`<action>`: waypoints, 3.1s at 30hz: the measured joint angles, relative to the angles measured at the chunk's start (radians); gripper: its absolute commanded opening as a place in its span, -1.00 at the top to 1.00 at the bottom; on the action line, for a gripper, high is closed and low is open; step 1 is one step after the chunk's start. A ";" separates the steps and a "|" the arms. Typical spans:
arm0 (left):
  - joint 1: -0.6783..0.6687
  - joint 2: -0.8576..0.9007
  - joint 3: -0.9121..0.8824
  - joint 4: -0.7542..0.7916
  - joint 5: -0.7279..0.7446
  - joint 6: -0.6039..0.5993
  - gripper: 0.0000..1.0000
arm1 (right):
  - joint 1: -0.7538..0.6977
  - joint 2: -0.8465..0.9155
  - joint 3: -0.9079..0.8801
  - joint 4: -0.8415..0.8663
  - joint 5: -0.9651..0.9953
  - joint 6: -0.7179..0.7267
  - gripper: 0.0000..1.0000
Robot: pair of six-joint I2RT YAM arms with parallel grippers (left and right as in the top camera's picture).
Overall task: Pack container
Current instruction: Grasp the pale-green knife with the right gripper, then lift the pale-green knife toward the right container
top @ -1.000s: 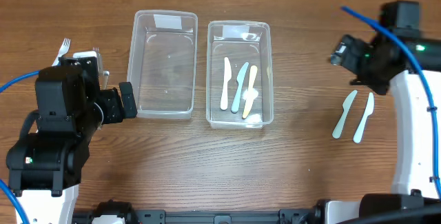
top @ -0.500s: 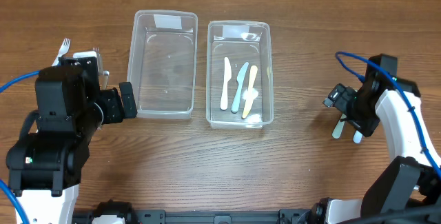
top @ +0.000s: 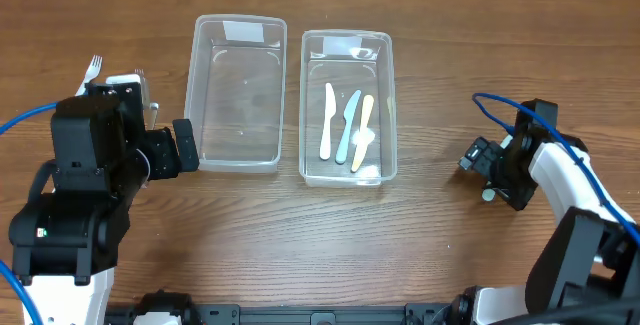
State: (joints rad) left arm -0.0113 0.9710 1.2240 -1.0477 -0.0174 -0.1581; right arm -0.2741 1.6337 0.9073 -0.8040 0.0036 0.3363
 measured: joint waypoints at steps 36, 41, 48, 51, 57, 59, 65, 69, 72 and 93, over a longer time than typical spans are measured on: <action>0.000 0.000 0.000 0.000 0.000 0.000 -1.00 | -0.001 0.079 0.013 0.011 0.026 -0.024 0.92; 0.000 0.000 0.000 0.000 0.000 0.000 -1.00 | 0.030 0.094 0.056 -0.044 -0.016 -0.024 0.92; 0.000 0.000 0.000 0.000 0.000 0.000 -1.00 | 0.288 0.041 0.428 -0.275 -0.038 -0.066 0.92; 0.000 0.000 0.000 0.001 0.000 0.000 -1.00 | 0.486 0.010 0.642 -0.294 -0.021 -0.092 0.92; 0.000 0.000 0.000 0.000 0.000 0.000 -1.00 | 0.660 -0.004 0.682 -0.298 -0.011 -0.097 0.92; 0.000 0.000 0.000 0.000 0.000 0.000 -1.00 | 0.652 0.006 0.681 -0.298 0.002 -0.093 0.92; 0.000 0.000 0.000 0.000 0.000 0.000 -1.00 | 0.546 0.011 0.681 -0.291 0.024 -0.079 0.53; 0.000 0.000 0.000 0.000 0.000 0.000 -1.00 | 0.487 0.011 0.681 -0.301 0.037 -0.077 0.29; 0.000 0.000 0.000 0.000 0.000 0.000 -1.00 | 0.449 0.019 0.688 -0.320 0.016 -0.095 0.25; 0.000 0.001 0.002 0.000 0.021 0.000 -1.00 | 0.321 0.797 1.539 -0.602 -0.029 -0.313 -0.54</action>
State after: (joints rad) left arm -0.0113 0.9718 1.2259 -1.0477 0.0032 -0.1581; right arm 0.0467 2.4302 2.4462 -1.4055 -0.0254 0.0235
